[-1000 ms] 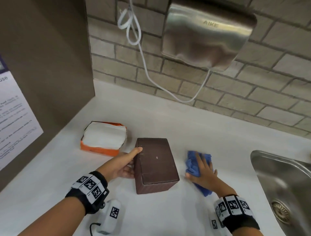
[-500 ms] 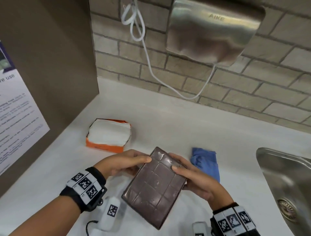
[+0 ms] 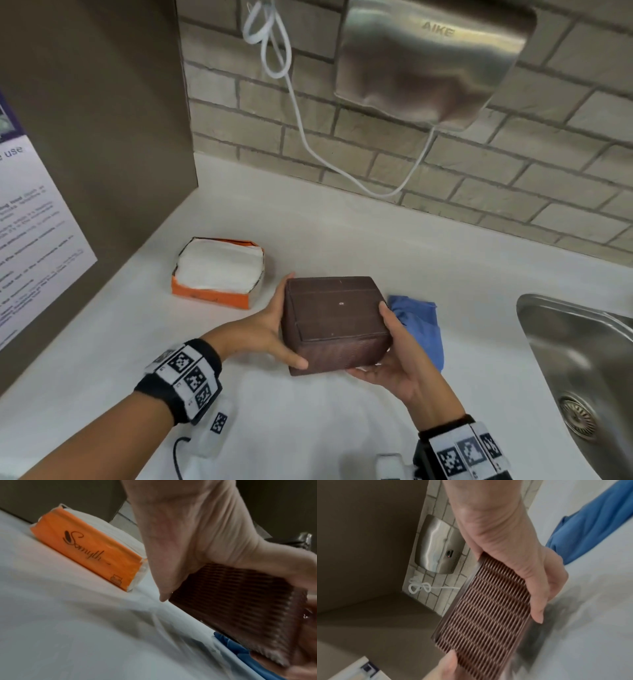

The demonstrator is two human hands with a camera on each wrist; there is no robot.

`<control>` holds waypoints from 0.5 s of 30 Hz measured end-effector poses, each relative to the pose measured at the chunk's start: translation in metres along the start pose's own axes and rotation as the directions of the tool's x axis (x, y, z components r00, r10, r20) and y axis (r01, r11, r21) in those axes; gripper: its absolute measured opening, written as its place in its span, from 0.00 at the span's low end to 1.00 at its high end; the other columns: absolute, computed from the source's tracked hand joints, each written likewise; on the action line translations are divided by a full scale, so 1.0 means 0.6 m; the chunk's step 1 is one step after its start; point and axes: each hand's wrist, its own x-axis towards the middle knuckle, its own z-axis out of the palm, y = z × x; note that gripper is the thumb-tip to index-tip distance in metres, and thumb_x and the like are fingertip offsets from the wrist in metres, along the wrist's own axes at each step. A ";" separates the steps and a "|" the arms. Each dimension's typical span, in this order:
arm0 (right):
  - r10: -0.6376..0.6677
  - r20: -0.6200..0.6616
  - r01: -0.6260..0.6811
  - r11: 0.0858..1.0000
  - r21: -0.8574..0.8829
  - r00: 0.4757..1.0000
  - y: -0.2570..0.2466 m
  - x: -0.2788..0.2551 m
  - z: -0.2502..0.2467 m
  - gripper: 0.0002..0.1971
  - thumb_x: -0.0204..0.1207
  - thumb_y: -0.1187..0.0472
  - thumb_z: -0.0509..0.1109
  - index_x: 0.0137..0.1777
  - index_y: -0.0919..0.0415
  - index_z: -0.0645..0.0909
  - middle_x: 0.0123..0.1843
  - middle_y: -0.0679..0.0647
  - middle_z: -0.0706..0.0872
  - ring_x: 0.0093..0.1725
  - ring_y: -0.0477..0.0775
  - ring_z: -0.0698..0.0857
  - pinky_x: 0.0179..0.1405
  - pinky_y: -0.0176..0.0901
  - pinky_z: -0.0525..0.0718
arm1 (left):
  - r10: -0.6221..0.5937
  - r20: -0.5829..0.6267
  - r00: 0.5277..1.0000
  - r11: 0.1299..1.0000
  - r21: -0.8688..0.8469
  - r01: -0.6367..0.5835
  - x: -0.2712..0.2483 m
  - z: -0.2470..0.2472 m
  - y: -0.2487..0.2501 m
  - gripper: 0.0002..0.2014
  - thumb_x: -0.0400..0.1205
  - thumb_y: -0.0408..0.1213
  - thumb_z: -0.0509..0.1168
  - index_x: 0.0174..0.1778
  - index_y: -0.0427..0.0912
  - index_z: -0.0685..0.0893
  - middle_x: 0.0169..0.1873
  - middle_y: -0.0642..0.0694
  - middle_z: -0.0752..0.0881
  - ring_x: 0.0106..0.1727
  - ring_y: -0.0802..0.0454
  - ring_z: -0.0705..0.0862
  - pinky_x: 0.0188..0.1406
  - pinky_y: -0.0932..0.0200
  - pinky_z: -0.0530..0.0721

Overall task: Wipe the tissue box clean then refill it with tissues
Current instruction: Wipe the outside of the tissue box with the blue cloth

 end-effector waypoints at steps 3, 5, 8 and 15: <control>-0.027 -0.010 0.028 0.999 0.035 1.000 0.009 0.006 0.003 0.23 0.70 0.43 0.74 0.58 0.58 0.80 0.58 0.62 0.85 0.61 0.68 0.83 0.61 0.74 0.80 | 0.005 -0.087 0.996 0.999 0.034 -0.003 0.006 0.002 0.005 0.70 0.65 0.34 0.84 0.82 0.62 0.30 0.81 0.63 0.56 0.80 0.66 0.59 0.67 0.80 0.67; -0.048 -0.010 0.048 0.999 -0.007 0.999 0.016 0.004 0.008 0.21 0.72 0.41 0.71 0.57 0.56 0.80 0.57 0.60 0.86 0.61 0.64 0.84 0.63 0.70 0.80 | 0.017 -0.118 0.993 0.999 0.035 -0.013 0.009 0.000 0.010 0.67 0.67 0.32 0.83 0.83 0.61 0.34 0.80 0.61 0.58 0.81 0.62 0.61 0.74 0.70 0.67; -0.169 -0.018 0.158 0.948 -0.275 0.985 0.022 -0.004 0.013 0.19 0.78 0.39 0.61 0.61 0.49 0.78 0.59 0.51 0.84 0.62 0.57 0.82 0.69 0.62 0.78 | 0.039 -0.119 0.992 0.998 -0.046 -0.045 0.010 -0.009 0.015 0.61 0.68 0.28 0.81 0.81 0.68 0.45 0.80 0.62 0.62 0.82 0.58 0.64 0.76 0.63 0.70; -0.592 0.433 0.513 -0.038 -0.858 0.680 -0.008 0.007 -0.033 0.35 0.78 0.41 0.61 0.82 0.46 0.54 0.79 0.37 0.57 0.80 0.38 0.54 0.81 0.40 0.55 | 0.008 -0.142 0.990 0.999 -0.037 -0.014 0.011 -0.026 0.019 0.54 0.66 0.28 0.83 0.73 0.75 0.57 0.76 0.62 0.71 0.79 0.58 0.70 0.76 0.60 0.72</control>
